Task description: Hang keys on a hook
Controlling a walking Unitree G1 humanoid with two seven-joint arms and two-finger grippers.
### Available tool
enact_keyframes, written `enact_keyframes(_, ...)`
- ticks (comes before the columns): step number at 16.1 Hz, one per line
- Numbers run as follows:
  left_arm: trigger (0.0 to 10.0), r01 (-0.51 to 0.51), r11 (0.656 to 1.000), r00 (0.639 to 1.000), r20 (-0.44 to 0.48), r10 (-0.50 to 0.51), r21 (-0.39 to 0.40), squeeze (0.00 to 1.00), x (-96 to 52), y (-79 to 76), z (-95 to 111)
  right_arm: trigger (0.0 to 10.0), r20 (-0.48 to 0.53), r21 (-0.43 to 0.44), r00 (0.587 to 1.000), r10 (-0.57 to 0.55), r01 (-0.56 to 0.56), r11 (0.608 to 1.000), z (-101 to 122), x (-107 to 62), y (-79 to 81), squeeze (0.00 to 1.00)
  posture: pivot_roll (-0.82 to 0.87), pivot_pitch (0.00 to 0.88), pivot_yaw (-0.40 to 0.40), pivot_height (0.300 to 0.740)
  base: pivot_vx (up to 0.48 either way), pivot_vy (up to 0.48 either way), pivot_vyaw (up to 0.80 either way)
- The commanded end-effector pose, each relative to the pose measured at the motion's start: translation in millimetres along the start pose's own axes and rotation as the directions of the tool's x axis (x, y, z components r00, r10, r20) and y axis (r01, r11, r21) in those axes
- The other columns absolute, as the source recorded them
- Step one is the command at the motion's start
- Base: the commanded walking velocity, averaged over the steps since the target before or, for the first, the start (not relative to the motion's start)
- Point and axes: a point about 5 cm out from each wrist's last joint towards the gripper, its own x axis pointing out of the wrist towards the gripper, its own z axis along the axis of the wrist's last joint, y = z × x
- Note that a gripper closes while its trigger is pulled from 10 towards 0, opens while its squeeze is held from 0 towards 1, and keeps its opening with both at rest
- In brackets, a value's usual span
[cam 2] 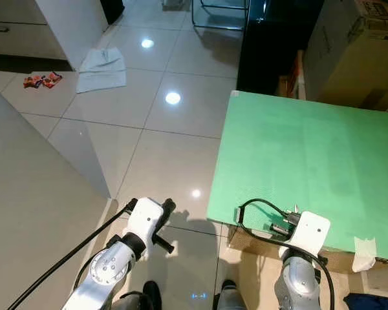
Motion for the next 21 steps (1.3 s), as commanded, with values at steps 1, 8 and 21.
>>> enact_keyframes(1,10.0,-0.006,1.000,1.000,-0.018,0.006,-0.008,0.00,-3.2,-0.3,-4.8,0.0,-0.041,-0.035,0.998,-0.054,0.052,0.998,-9.1,-5.3,-8.5,0.00,-0.23,0.280,0.079,0.740,0.000,0.000,0.00)
enact_keyframes(8,10.0,-0.012,1.000,1.000,-0.009,0.012,-0.010,0.00,-4.5,-0.8,-4.7,10.0,-0.098,-0.018,0.987,-0.125,0.124,0.992,-25.8,-24.9,-20.3,1.00,-0.24,0.267,0.075,0.740,0.000,0.000,0.00)
enact_keyframes(21,10.0,-0.010,1.000,1.000,-0.004,0.010,0.006,0.00,-6.7,0.4,-4.3,10.0,-0.106,0.067,0.973,-0.206,0.214,0.975,-17.3,-2.0,-36.9,0.00,-0.22,0.277,0.078,0.740,0.000,0.000,0.00)
